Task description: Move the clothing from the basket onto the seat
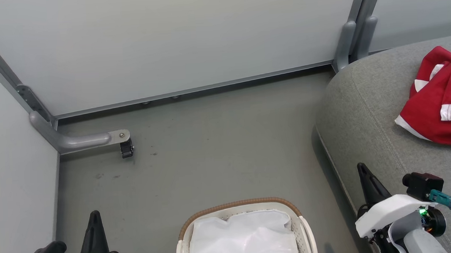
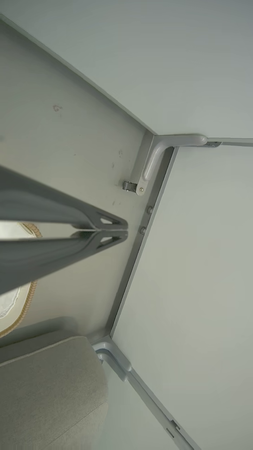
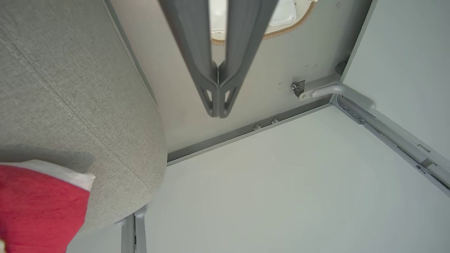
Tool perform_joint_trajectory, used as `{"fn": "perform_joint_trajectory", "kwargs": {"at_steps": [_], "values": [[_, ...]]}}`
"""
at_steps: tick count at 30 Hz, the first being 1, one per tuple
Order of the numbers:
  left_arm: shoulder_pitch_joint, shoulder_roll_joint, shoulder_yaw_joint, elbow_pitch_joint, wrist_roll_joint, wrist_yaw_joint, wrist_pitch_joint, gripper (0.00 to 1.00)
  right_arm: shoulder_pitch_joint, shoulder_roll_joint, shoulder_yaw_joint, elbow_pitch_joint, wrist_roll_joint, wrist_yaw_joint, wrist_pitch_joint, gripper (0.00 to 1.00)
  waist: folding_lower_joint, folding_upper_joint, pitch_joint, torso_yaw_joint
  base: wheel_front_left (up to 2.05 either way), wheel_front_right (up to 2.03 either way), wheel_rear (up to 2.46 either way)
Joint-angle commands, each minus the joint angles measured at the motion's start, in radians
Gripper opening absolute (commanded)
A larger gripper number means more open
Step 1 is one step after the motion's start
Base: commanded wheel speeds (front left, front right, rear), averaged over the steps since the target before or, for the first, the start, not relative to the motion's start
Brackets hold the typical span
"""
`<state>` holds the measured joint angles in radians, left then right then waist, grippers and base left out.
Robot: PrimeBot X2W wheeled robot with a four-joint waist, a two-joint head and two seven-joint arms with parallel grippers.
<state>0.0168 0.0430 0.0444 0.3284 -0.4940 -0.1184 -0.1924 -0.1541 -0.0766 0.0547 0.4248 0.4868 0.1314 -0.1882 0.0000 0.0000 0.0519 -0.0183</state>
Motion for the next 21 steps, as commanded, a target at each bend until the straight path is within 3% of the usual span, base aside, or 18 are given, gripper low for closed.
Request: {"fn": "perform_joint_trajectory", "kwargs": {"at_steps": [1,21], "values": [[-0.029,0.004,0.008,-0.019,-0.041,-0.003,0.011,0.0,-0.006,-0.003,-0.01,-0.024,0.045,0.0,0.009,0.0,0.0,0.0,-0.001,0.0,0.0,0.0,0.0],[-0.057,0.005,0.024,-0.038,-0.329,-0.006,0.089,0.0,0.009,0.004,-0.052,-0.068,0.334,0.0,0.087,0.0,0.0,0.0,-0.009,0.004,0.0,0.0,0.0]]}}
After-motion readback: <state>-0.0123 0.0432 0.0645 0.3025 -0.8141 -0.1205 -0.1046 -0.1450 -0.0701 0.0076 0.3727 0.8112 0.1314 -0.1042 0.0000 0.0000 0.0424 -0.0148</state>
